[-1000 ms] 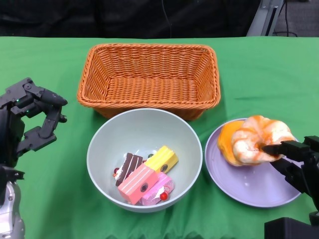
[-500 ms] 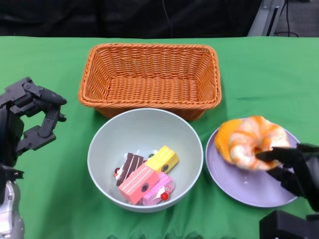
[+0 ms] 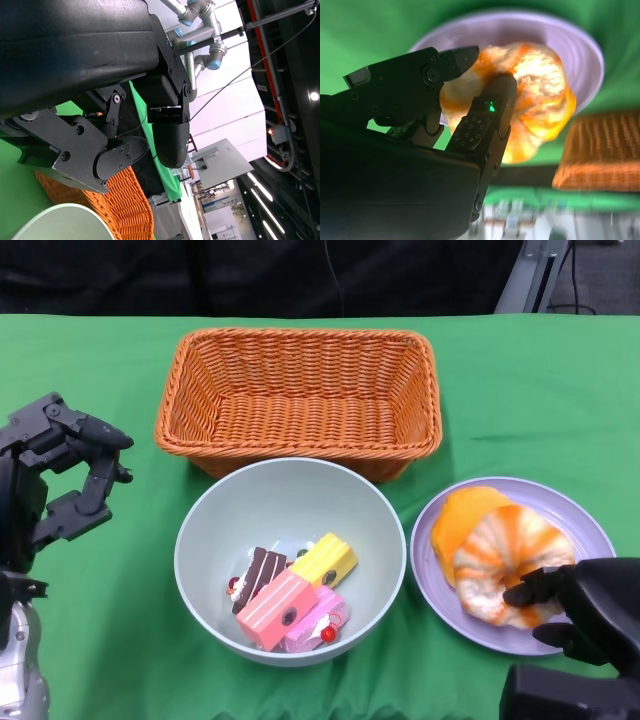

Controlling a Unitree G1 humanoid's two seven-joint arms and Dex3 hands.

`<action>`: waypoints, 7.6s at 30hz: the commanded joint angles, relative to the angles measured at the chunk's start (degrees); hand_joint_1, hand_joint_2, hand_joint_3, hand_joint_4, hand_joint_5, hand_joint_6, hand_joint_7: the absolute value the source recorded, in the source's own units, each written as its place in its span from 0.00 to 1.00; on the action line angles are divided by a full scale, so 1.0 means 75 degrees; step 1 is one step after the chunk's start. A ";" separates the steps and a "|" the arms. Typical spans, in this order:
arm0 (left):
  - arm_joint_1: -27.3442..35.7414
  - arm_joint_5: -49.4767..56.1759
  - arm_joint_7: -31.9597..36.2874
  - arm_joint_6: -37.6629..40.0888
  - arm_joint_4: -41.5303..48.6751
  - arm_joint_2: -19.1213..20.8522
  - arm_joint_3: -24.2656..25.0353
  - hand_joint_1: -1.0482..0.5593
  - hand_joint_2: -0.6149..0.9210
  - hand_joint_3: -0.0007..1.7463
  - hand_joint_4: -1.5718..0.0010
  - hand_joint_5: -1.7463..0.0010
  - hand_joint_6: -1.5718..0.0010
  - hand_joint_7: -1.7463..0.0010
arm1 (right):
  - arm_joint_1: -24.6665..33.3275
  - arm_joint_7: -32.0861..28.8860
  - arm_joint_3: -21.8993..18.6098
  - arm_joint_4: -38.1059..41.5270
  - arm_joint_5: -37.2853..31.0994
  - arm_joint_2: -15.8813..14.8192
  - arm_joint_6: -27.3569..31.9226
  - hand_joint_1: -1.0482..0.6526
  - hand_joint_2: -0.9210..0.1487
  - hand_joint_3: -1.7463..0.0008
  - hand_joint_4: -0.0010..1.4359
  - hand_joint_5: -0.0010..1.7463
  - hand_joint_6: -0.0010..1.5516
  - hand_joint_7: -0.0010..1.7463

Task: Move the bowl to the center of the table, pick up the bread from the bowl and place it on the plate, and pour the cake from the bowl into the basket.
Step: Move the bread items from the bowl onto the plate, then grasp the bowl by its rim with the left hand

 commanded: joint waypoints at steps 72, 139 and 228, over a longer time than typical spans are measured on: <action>0.0066 -0.0092 -0.0174 -0.0157 -0.0043 0.0155 -0.0059 0.62 0.82 0.51 0.48 0.18 0.45 0.37 | -0.0195 0.0533 -0.2236 -0.0460 0.4960 0.1503 -0.4177 0.43 0.00 0.98 0.66 0.05 0.52 0.03; 0.1225 0.5936 -0.0262 -0.4924 -0.2024 0.1230 0.0681 0.35 0.93 0.01 0.40 0.92 0.40 0.98 | -0.1501 0.1740 -0.2771 0.2128 0.7652 0.3262 -0.5834 0.56 0.32 0.50 0.51 0.83 0.46 0.64; 0.0632 0.9229 0.5494 0.2020 -0.1774 0.2303 -0.5858 0.53 0.97 0.00 0.50 0.22 0.17 0.94 | -0.1037 0.1476 -0.2268 0.1445 0.7160 0.3449 -0.5796 0.51 0.37 0.50 0.50 0.79 0.47 0.63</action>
